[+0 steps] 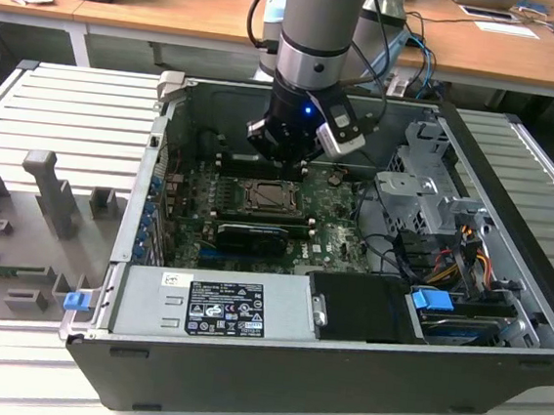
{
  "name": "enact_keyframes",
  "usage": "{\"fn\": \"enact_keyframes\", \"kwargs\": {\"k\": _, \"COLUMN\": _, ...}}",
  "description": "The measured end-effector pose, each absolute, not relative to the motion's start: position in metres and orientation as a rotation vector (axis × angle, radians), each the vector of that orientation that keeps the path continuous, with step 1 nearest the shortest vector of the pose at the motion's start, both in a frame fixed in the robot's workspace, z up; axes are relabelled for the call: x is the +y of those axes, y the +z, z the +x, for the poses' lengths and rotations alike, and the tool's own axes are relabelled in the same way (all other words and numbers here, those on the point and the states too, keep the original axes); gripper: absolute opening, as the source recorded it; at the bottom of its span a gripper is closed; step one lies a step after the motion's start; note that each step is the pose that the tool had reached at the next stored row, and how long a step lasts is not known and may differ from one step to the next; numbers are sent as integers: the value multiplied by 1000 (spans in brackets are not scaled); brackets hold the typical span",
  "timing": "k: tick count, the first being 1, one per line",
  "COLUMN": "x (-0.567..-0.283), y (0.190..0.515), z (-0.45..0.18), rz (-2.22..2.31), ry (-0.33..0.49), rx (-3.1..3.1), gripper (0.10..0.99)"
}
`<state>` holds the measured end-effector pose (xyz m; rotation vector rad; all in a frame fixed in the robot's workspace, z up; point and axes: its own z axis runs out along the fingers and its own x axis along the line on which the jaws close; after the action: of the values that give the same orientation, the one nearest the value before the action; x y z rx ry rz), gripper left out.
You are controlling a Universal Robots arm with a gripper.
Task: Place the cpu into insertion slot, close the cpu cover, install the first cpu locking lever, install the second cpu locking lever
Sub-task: 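Install the second cpu locking lever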
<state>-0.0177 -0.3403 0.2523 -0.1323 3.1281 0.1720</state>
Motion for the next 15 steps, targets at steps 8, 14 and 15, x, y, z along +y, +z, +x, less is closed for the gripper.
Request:
{"fn": "enact_keyframes", "kwargs": {"k": 8, "x": -347, "y": 252, "z": -18, "rz": -132, "ry": 172, "rx": 3128, "gripper": 106}}
{"fn": "enact_keyframes", "kwargs": {"k": 14, "x": -349, "y": 253, "z": -18, "rz": -132, "ry": 172, "rx": 3128, "gripper": 106}}
{"fn": "enact_keyframes", "kwargs": {"k": 15, "x": -349, "y": 255, "z": -18, "rz": -132, "ry": 172, "rx": 3128, "gripper": 106}}
